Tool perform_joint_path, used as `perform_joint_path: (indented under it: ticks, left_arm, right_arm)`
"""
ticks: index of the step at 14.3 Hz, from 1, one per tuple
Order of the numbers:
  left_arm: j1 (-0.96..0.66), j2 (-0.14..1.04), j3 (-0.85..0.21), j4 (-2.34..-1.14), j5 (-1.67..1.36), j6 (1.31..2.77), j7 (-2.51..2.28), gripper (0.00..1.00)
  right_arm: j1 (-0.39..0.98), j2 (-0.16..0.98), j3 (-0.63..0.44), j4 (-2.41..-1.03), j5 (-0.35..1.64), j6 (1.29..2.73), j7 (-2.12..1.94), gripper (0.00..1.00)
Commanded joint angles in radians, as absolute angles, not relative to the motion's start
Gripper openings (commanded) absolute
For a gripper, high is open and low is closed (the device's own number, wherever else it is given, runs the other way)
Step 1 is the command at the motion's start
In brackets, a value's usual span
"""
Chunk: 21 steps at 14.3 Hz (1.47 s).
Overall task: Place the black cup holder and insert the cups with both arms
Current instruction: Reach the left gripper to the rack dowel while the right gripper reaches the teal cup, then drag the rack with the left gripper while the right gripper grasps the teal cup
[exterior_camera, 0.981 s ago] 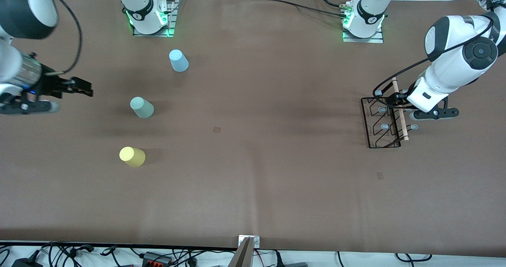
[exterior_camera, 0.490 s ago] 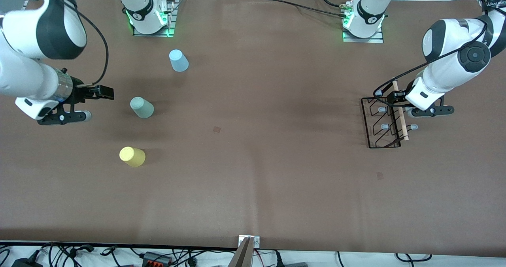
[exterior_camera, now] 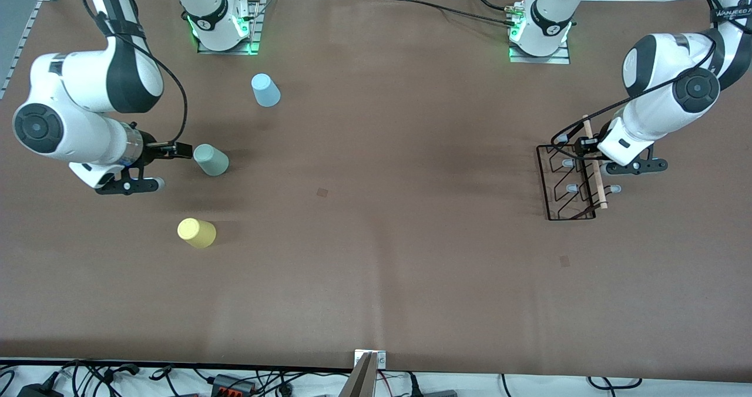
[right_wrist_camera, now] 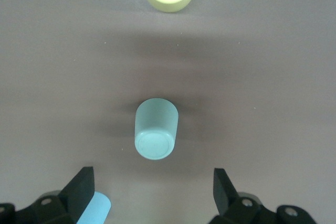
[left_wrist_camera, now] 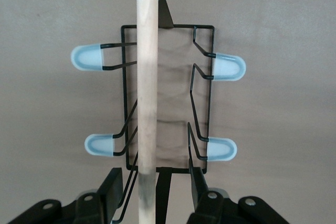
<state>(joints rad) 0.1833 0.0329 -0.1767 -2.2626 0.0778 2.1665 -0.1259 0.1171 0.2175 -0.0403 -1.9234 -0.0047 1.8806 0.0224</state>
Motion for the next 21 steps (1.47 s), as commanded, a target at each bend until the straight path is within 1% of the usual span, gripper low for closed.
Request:
perform_joint_path:
  ticks: [1,4,5,6,9,10,14,16,17,21]
  left_arm:
    - [0.192,0.034,-0.178,-2.273,0.067,2.189,-0.094,0.39]
    - [0.192,0.038,-0.178,-2.272,0.067,2.191,-0.08,0.12]
    - [0.193,0.038,-0.178,-2.27,0.066,2.191,-0.08,0.04]
    - [0.213,0.04,-0.179,-2.269,0.064,2.191,-0.087,0.01]
    - [0.218,0.034,-0.181,-2.238,0.023,2.162,-0.09,0.01]
    - [0.209,0.034,-0.19,-2.209,0.023,2.12,-0.092,0.01]
    - [0.198,0.052,-0.305,-2.038,-0.053,1.933,-0.198,0.01]
    - [0.196,0.08,-0.386,-1.956,-0.072,1.876,-0.297,0.01]
    - [0.192,0.1,-0.443,-1.918,-0.072,1.862,-0.364,0.01]
    - [0.146,0.181,-0.667,-1.817,-0.071,1.864,-0.665,0.01]
  right_arm:
    - [0.129,0.207,-0.04,-2.043,0.0,2.018,0.086,1.0]
    - [0.141,0.235,-0.04,-2.066,0.003,2.048,0.089,1.0]
    - [0.141,0.242,-0.04,-2.072,0.009,2.052,0.089,1.0]
    - [0.141,0.242,-0.04,-2.088,0.026,2.071,0.089,1.0]
    - [0.141,0.244,-0.04,-2.14,0.032,2.129,0.087,1.0]
    - [0.141,0.242,-0.04,-2.158,0.031,2.152,0.087,1.0]
    - [0.141,0.241,-0.04,-2.203,0.032,2.204,0.086,1.0]
    - [0.143,0.233,-0.04,-2.224,0.031,2.217,0.087,1.0]
    - [0.144,0.232,-0.04,-2.226,0.031,2.217,0.086,1.0]
    - [0.14,0.235,-0.04,-2.25,0.031,2.249,0.06,1.0]
